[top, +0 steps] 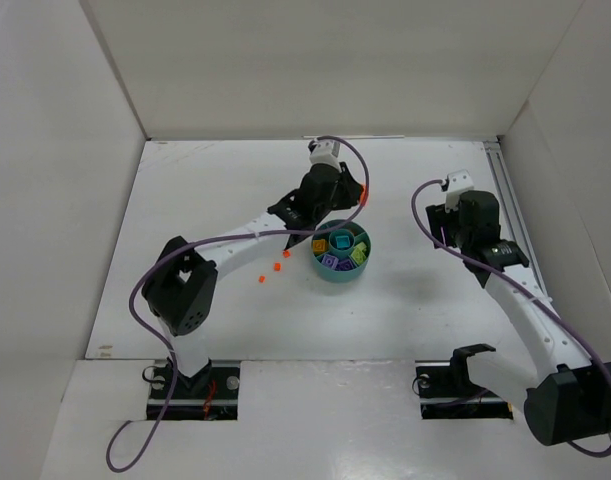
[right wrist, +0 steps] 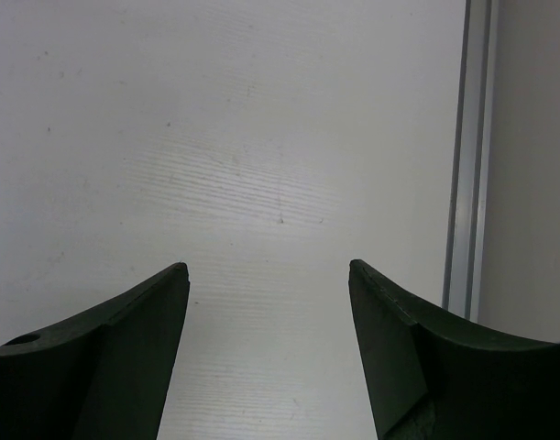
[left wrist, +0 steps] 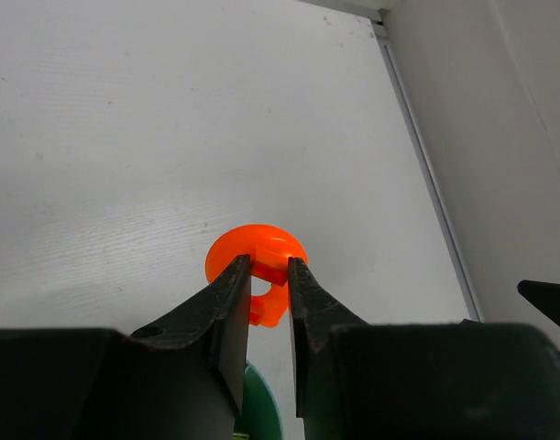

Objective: Sort the legos into containers by color

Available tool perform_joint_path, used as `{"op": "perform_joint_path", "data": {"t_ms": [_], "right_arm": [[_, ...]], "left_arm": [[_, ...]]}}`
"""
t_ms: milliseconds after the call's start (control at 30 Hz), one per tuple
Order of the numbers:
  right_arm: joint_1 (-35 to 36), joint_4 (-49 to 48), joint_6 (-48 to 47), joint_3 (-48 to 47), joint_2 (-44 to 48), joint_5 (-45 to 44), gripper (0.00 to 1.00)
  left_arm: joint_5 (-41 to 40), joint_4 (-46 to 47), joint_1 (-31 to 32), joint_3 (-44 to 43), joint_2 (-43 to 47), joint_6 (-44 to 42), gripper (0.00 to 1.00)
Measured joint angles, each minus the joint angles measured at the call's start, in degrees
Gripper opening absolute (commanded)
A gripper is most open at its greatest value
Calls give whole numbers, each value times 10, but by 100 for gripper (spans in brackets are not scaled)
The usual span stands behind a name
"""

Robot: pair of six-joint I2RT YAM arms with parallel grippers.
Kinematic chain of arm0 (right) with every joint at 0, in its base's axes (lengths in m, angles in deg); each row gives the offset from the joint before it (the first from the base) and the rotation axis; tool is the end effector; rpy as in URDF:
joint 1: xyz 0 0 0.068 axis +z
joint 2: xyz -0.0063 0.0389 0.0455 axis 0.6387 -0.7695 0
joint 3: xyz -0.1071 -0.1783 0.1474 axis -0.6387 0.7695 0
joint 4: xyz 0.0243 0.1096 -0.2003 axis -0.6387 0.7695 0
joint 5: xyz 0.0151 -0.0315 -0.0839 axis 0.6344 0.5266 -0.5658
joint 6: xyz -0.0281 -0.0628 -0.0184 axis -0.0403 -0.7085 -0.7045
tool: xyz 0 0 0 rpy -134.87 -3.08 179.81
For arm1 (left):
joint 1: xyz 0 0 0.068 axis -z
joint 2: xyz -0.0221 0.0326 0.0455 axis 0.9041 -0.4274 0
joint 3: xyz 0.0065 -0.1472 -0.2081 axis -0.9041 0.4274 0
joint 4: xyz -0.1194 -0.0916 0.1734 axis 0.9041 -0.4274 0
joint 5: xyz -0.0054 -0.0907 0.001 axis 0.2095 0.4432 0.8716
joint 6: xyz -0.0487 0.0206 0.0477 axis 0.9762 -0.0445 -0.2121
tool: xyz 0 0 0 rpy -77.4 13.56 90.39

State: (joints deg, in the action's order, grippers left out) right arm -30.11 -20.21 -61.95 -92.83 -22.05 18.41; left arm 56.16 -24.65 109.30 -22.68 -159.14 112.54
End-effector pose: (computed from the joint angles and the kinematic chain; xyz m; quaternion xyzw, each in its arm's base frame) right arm 0.2202 0.0241 0.2693 -0.1224 0.8682 -0.1145 0.4670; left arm 0.3006 -0.2846 0.2969 0.0149 0.7679 -0.3686 0.5236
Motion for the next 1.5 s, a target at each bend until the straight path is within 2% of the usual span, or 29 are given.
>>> {"op": "perform_joint_path", "data": {"t_ms": [267, 567, 833, 1167, 1267, 1300, 1500], "right_arm": [[-6, -4, -2, 7, 0, 13, 75], [-6, -5, -2, 9, -2, 19, 75], [-6, -6, -2, 9, -11, 26, 75], [-6, -9, -2, 9, -14, 31, 75], [-6, -11, -2, 10, -15, 33, 75], [-6, -13, -2, 11, -15, 33, 75], [-6, -14, -3, 16, -18, 38, 75]], "left_arm": [[-9, 37, 10, 38, 0, 18, 5], [-22, 31, 31, 57, 0, 25, 4], [-66, -4, 51, 67, 0, 31, 4], [-85, -21, 53, 72, 0, 41, 4], [-89, -25, 55, 81, 0, 45, 12], [-91, -27, 56, 83, 0, 45, 19], [-99, -28, 57, 84, 3, 43, 34]]}}
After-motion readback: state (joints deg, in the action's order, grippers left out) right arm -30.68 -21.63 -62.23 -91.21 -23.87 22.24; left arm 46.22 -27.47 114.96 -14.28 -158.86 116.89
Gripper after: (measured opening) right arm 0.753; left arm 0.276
